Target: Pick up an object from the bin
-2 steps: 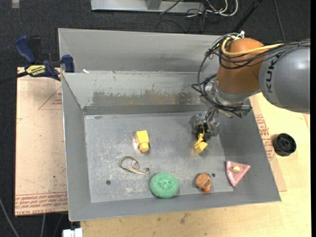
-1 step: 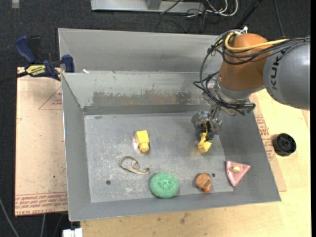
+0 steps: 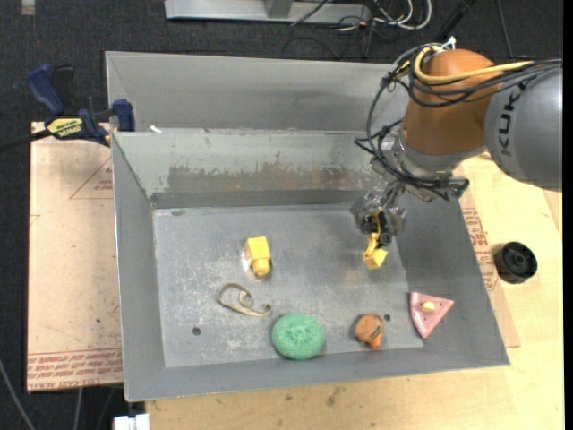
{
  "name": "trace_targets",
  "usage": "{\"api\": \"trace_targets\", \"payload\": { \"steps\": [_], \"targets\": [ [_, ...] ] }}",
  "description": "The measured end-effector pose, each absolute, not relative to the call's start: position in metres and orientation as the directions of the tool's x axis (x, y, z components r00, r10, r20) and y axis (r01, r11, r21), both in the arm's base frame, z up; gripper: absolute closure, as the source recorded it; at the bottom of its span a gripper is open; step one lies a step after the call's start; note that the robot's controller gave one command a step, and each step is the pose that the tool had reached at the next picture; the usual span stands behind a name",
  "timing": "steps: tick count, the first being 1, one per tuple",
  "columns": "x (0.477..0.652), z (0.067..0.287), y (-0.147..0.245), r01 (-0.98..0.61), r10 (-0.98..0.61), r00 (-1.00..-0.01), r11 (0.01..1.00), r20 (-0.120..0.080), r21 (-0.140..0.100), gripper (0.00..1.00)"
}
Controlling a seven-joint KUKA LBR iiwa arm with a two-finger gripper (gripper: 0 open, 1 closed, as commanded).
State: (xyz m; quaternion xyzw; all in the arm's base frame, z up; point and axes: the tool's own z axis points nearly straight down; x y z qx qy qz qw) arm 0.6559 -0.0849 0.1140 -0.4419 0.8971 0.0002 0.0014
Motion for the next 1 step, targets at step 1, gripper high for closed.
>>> {"api": "trace_targets", "payload": {
  "steps": [1],
  "targets": [
    [0.6563,0.1252,-0.0847,-0.793,-0.793,-0.61,0.61,-0.004,-0.003,1.0]
  ]
}}
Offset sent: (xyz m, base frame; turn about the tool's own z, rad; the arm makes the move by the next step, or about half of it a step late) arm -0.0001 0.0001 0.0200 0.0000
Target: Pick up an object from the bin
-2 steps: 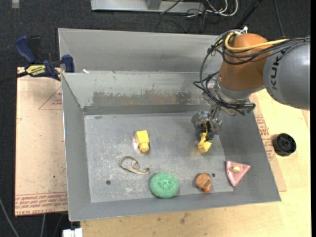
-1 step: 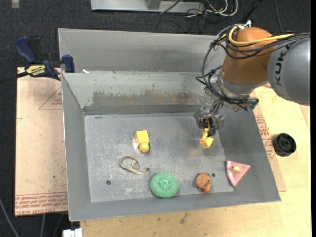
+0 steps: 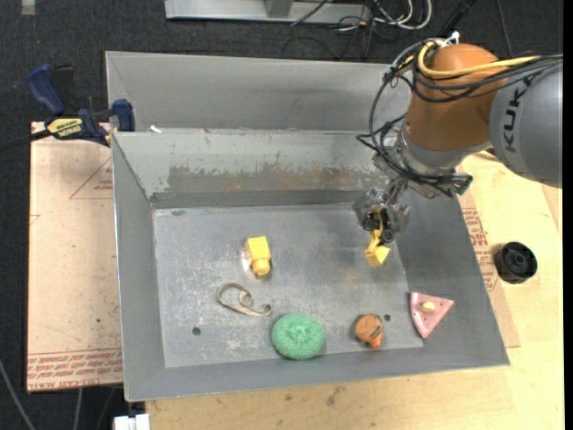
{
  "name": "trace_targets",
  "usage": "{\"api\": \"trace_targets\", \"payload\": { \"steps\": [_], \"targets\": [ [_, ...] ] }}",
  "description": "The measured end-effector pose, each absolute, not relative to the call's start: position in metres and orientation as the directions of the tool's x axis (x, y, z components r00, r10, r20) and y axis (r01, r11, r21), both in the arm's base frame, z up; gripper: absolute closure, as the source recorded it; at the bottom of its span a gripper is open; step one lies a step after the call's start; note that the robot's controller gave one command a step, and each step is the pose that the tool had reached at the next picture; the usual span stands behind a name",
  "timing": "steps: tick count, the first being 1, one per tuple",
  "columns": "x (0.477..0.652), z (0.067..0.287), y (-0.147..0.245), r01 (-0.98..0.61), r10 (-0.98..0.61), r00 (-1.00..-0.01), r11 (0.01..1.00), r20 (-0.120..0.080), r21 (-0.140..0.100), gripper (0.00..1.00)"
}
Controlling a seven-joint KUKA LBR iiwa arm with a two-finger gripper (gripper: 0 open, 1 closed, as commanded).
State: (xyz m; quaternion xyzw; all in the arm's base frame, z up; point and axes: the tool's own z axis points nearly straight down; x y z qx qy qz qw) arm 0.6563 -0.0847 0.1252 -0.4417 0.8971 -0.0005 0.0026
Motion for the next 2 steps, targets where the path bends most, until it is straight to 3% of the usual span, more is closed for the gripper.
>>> {"api": "trace_targets", "payload": {
  "steps": [2],
  "targets": [
    [0.6565,0.1474,-0.0844,-0.792,-0.792,-0.611,0.611,-0.004,-0.004,1.0]
  ]
}}
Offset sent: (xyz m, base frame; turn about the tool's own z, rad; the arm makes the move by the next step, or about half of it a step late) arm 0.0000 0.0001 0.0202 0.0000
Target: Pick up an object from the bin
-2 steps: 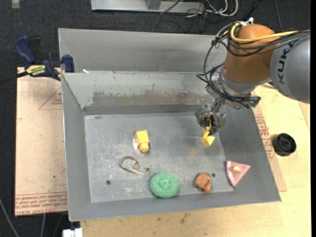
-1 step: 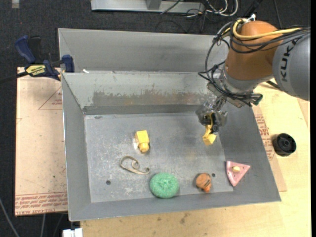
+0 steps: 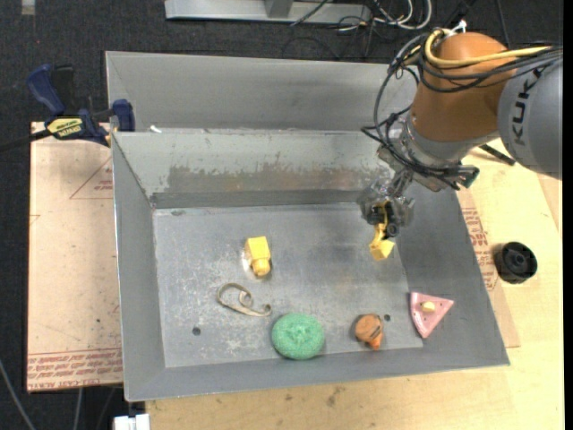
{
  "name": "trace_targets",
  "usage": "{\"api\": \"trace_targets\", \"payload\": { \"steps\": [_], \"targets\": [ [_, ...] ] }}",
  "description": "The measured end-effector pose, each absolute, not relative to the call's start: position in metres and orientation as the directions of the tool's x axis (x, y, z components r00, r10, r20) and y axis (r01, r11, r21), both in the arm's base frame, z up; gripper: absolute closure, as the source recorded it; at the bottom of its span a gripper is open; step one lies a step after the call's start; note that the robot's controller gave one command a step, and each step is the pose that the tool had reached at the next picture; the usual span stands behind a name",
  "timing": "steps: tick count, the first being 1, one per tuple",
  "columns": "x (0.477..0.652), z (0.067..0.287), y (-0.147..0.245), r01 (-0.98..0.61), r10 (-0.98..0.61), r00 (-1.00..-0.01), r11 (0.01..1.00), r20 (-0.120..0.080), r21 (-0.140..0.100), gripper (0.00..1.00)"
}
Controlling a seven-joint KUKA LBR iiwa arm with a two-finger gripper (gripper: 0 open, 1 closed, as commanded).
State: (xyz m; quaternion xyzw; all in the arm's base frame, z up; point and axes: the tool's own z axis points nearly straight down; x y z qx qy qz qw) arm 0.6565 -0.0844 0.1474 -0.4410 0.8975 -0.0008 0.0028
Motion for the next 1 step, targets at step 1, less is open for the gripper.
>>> {"api": "trace_targets", "payload": {
  "steps": [1],
  "targets": [
    [0.6569,0.1516,-0.0843,-0.791,-0.791,-0.611,0.612,-0.005,-0.005,1.0]
  ]
}}
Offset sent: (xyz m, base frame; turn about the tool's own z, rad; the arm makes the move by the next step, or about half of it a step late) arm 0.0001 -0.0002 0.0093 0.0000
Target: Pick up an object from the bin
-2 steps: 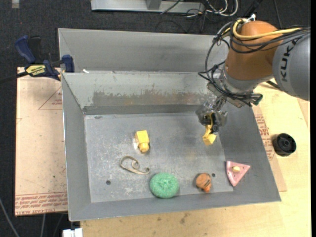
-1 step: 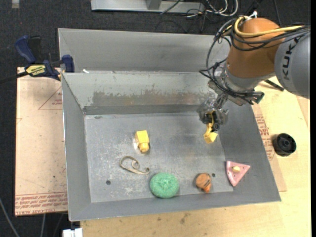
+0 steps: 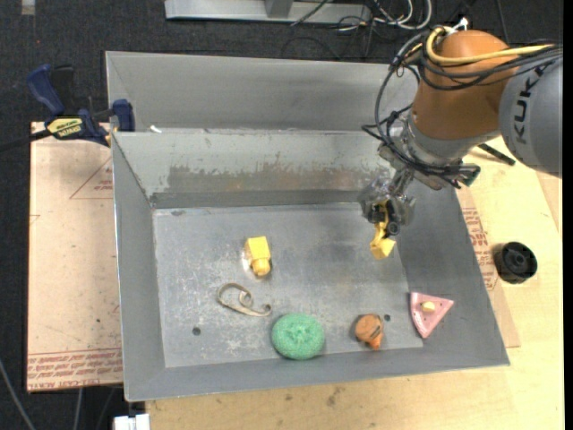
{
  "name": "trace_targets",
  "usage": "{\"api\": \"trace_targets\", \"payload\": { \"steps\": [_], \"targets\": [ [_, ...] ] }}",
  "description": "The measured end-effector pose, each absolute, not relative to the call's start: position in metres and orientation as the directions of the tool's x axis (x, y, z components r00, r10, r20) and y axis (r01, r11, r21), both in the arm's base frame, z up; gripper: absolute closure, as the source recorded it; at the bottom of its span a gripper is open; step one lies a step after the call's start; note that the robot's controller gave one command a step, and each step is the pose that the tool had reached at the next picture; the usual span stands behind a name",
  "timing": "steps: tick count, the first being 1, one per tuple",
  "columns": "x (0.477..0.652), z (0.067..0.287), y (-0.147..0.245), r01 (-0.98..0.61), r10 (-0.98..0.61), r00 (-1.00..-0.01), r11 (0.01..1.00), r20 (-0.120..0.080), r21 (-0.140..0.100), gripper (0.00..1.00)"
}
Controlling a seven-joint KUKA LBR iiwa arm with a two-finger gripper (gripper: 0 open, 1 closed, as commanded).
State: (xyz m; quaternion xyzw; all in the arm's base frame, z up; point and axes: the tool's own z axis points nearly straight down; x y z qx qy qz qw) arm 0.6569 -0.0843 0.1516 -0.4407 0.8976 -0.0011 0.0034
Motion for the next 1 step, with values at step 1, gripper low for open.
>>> {"api": "trace_targets", "payload": {
  "steps": [1],
  "targets": [
    [0.657,0.153,-0.0842,-0.791,-0.791,-0.612,0.612,-0.005,-0.004,1.0]
  ]
}}
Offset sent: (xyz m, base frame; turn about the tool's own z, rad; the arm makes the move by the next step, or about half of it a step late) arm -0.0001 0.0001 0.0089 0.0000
